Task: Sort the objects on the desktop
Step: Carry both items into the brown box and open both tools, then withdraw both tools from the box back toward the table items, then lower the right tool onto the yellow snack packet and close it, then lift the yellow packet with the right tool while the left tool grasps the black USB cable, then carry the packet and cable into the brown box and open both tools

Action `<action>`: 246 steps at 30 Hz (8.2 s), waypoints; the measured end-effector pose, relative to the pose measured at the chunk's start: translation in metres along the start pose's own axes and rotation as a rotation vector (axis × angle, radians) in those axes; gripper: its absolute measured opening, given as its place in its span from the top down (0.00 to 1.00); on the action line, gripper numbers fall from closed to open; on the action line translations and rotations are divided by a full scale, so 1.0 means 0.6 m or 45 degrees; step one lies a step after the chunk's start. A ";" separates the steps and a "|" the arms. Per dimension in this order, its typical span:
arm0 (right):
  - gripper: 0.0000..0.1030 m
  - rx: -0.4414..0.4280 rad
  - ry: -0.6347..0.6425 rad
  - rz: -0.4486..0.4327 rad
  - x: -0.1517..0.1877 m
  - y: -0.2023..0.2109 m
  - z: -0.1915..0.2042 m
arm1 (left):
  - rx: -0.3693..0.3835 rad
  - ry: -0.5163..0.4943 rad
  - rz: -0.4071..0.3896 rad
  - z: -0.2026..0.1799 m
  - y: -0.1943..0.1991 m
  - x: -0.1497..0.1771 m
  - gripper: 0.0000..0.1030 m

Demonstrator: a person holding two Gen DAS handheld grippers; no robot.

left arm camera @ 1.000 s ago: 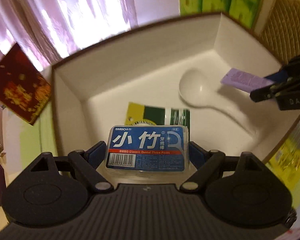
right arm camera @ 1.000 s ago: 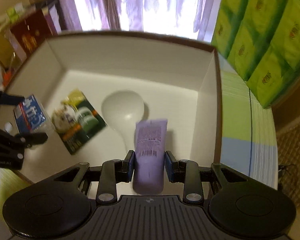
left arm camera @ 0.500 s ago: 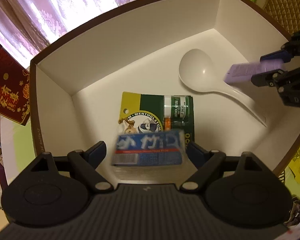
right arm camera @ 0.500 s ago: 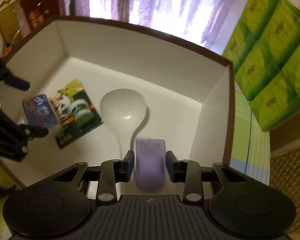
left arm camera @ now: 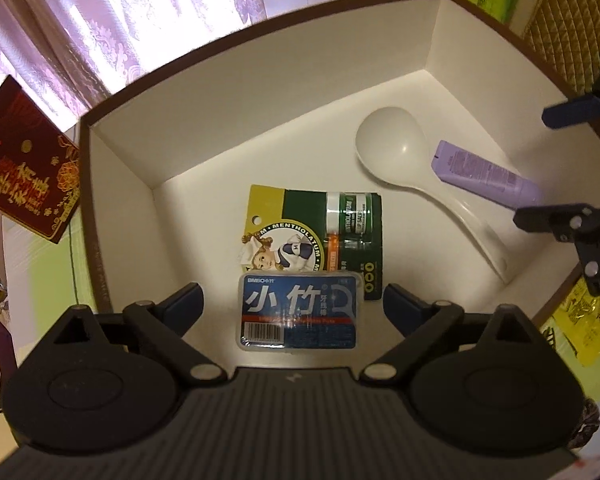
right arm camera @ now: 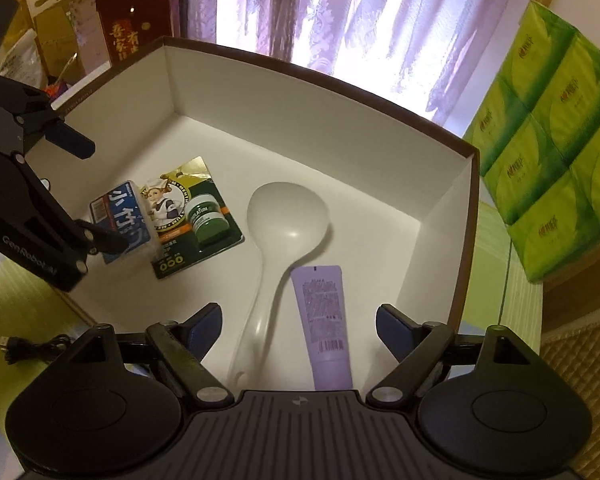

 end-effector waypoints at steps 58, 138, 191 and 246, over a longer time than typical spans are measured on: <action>0.21 -0.049 -0.438 -0.131 0.332 0.206 0.042 | -0.088 0.149 -0.261 -0.114 0.200 0.328 0.10; 1.00 -0.580 -1.503 -0.324 0.447 0.083 -0.077 | -0.012 0.046 -0.170 -0.114 0.089 0.307 0.13; 1.00 -0.724 -1.772 -0.544 0.478 0.176 -0.114 | 0.093 -0.078 -0.165 -0.124 0.087 0.296 0.86; 1.00 -0.801 -1.351 -0.297 0.069 0.020 -0.103 | 0.059 0.136 -0.312 0.046 0.087 0.006 0.86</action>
Point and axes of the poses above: each gripper's, at about its wrist camera, not at the fingertips, and y roughly against the way its jaws point, z to its left, x to its underside, the point moved 2 cm from there along -y, roughly the way its jaws point, and after that the axes turned 3 degrees about x, right-handed, at the moved point
